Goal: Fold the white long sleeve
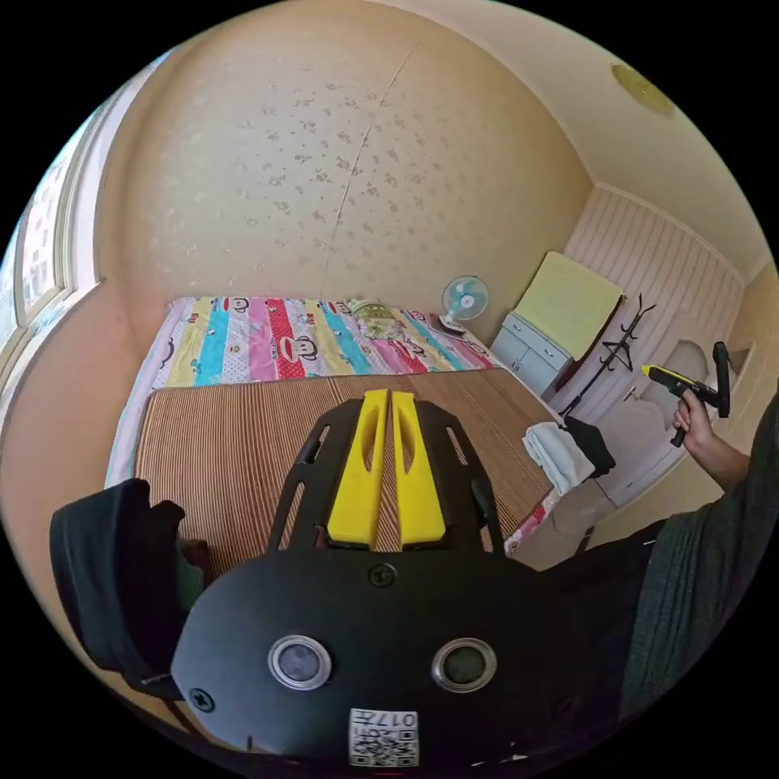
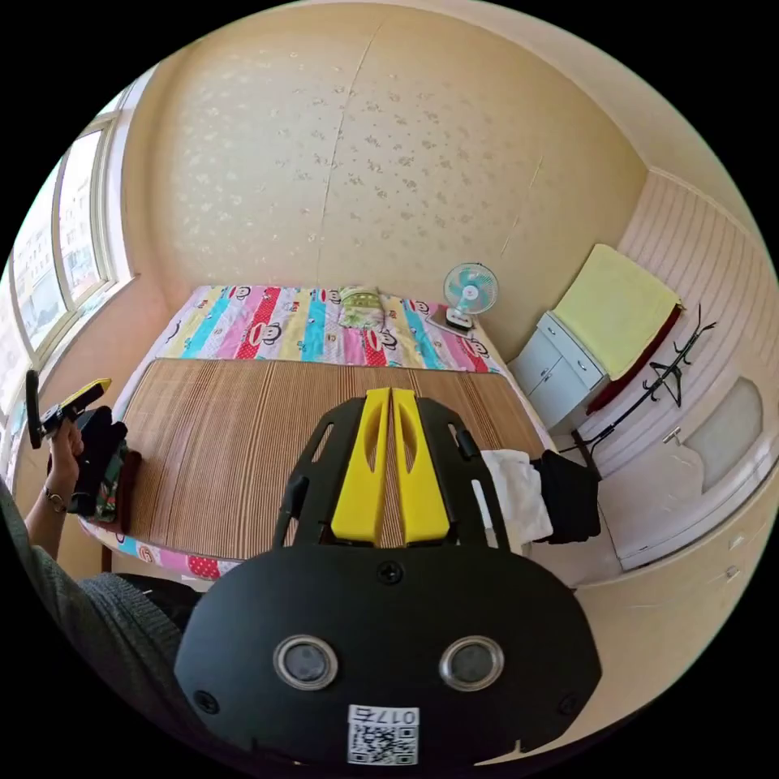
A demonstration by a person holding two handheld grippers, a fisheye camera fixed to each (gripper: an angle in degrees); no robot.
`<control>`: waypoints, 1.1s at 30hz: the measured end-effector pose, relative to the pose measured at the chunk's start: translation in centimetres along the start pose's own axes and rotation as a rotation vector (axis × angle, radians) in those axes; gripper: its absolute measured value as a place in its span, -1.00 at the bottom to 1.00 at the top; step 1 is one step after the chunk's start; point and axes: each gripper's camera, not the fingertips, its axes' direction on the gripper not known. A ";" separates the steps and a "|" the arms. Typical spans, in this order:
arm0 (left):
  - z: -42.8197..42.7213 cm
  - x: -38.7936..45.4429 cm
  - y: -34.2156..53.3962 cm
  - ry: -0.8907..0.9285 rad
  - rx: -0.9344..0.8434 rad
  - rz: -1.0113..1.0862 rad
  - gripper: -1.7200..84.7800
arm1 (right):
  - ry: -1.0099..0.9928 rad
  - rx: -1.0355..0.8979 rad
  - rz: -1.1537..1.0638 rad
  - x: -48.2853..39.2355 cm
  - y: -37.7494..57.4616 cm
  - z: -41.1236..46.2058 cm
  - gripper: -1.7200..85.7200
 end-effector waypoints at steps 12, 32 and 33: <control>11.8 13.7 -3.0 0.356 0.067 -0.011 -0.98 | -0.333 -0.019 0.767 22.4 13.7 1.8 -0.96; 37.8 41.3 -11.6 0.260 -0.195 -0.065 -0.98 | -0.180 -0.497 0.516 52.9 12.0 36.6 -0.92; 39.8 42.2 -11.9 0.308 -0.236 -0.093 -0.98 | -0.170 -0.553 0.516 54.8 12.1 39.3 -0.90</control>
